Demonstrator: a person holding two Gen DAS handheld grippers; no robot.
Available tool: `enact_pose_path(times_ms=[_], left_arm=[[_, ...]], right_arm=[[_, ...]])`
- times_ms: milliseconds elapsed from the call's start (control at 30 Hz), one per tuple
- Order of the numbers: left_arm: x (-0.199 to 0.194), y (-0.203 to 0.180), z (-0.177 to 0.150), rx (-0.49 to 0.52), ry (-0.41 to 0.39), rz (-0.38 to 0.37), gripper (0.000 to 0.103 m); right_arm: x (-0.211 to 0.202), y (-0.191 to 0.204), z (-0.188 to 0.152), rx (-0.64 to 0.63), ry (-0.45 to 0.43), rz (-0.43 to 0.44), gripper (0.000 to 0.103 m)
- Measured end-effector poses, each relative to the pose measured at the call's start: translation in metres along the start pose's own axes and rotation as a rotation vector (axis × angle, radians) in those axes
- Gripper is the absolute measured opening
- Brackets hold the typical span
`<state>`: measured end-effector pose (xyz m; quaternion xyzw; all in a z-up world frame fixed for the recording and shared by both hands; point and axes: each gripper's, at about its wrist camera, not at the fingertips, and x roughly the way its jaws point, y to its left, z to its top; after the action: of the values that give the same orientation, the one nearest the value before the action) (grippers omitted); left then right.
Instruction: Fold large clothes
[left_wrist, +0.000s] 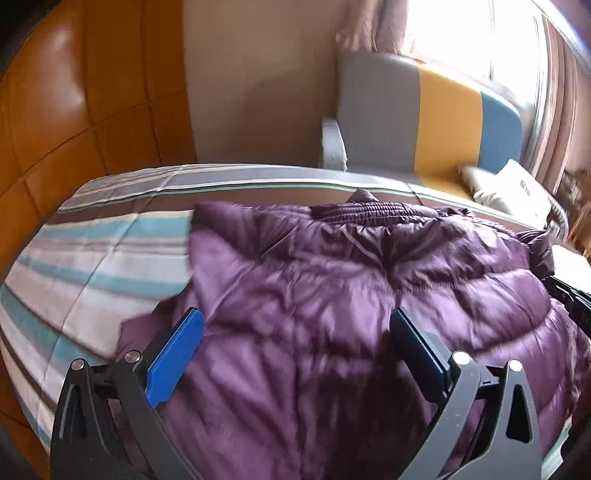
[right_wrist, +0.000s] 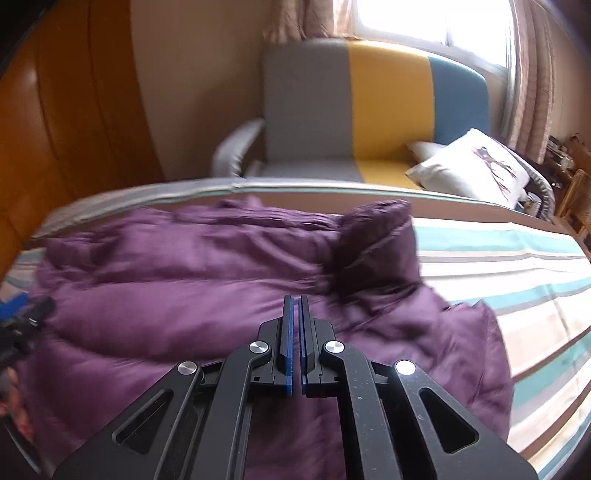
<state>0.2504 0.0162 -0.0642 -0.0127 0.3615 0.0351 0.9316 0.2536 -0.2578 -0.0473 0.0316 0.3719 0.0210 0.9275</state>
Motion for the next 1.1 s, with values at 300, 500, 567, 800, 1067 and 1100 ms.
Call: enact_pose_path(times_ms=[300, 500, 567, 800, 1067, 1100], left_arm=[[0.009, 0.01, -0.033, -0.003, 0.004, 0.012, 0.101], [0.006, 0.019, -0.04, -0.054, 0.025, -0.022, 0.101], [-0.001, 0.027, -0.045, -0.087, 0.022, -0.033, 0.101], [-0.05, 0.064, -0.079, -0.2, -0.043, -0.046, 0.101], [-0.069, 0.097, -0.1, -0.322, -0.065, -0.036, 0.101], [-0.068, 0.098, -0.101, -0.326, -0.053, -0.035, 0.101]], right_arm=[[0.017, 0.036, -0.031, -0.07, -0.002, 0.012, 0.002], [0.03, 0.018, -0.027, 0.008, 0.035, 0.092, 0.002], [0.028, 0.013, -0.024, 0.027, 0.033, 0.112, 0.002], [-0.028, 0.021, -0.034, 0.033, -0.018, 0.162, 0.002], [-0.079, 0.041, -0.062, 0.017, -0.064, 0.227, 0.061], [-0.08, 0.044, -0.063, -0.002, -0.061, 0.213, 0.06]])
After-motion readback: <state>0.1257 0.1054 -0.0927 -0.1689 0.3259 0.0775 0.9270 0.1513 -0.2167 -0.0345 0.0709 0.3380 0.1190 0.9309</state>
